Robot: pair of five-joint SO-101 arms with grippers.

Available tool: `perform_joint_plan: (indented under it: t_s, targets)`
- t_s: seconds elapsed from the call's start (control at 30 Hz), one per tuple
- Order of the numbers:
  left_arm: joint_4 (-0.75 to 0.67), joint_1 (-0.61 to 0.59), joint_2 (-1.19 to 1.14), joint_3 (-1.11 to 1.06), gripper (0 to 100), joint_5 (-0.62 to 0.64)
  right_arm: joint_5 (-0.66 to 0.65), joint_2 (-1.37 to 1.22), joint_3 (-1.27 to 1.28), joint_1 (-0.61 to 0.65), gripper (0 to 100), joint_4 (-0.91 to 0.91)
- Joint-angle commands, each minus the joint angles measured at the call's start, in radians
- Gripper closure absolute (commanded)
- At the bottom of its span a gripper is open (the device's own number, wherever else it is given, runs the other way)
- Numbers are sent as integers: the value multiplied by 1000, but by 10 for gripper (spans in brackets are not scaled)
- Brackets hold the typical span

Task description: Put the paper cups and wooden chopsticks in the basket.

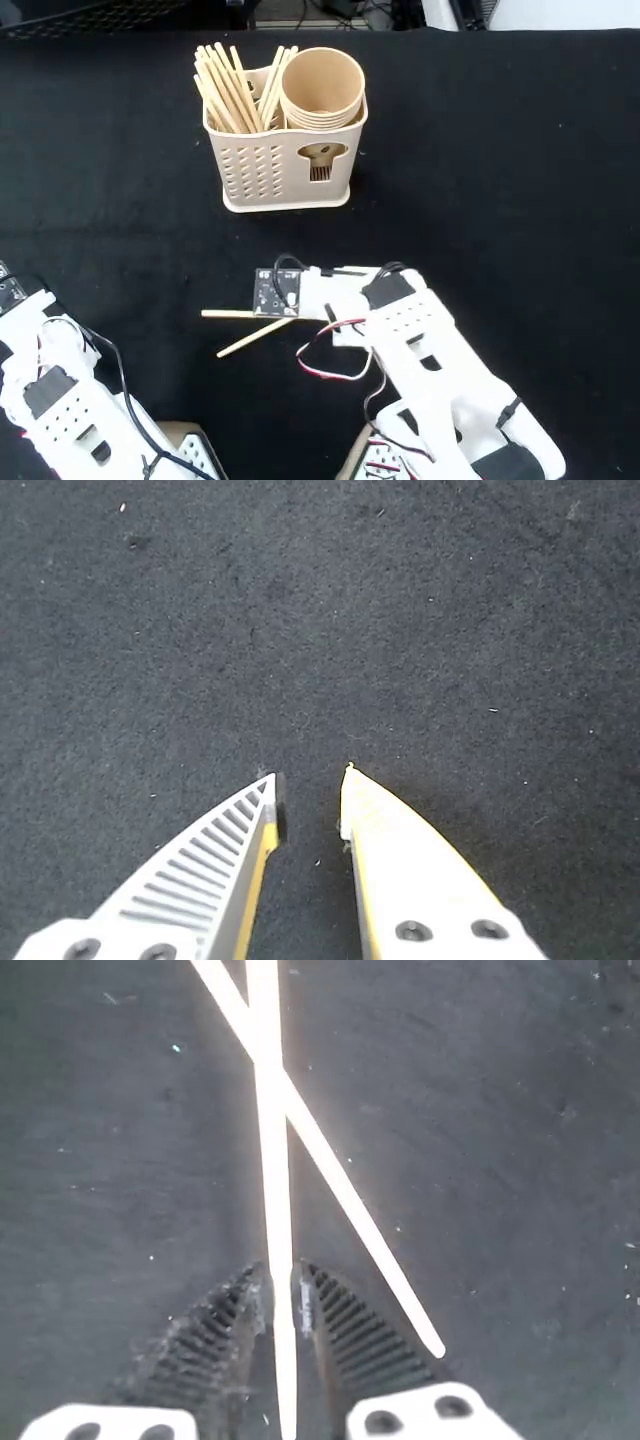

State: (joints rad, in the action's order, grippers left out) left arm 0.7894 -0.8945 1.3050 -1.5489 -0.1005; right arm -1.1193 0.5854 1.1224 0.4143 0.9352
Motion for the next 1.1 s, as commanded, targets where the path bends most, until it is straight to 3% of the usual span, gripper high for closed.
perform_joint_plan:
  t_s: [0.0,0.2,0.3,0.57,0.9,1.07]
  targets:
    - [-12,10,12,27,880,2,-21,-24,-50,-14,983,-35]
    - [-12,10,12,27,880,2,-21,-200,-90,-15,982,-89]
    - [-12,10,12,27,880,2,43,-263,-145,-15,968,-83]
    - [-12,10,12,27,880,2,71,-206,-154,14,657,-12]
    - [-14,12,12,27,880,2,75,-124,-154,130,671,-9]
    - [-14,12,12,27,880,2,187,-145,-166,146,670,-104]
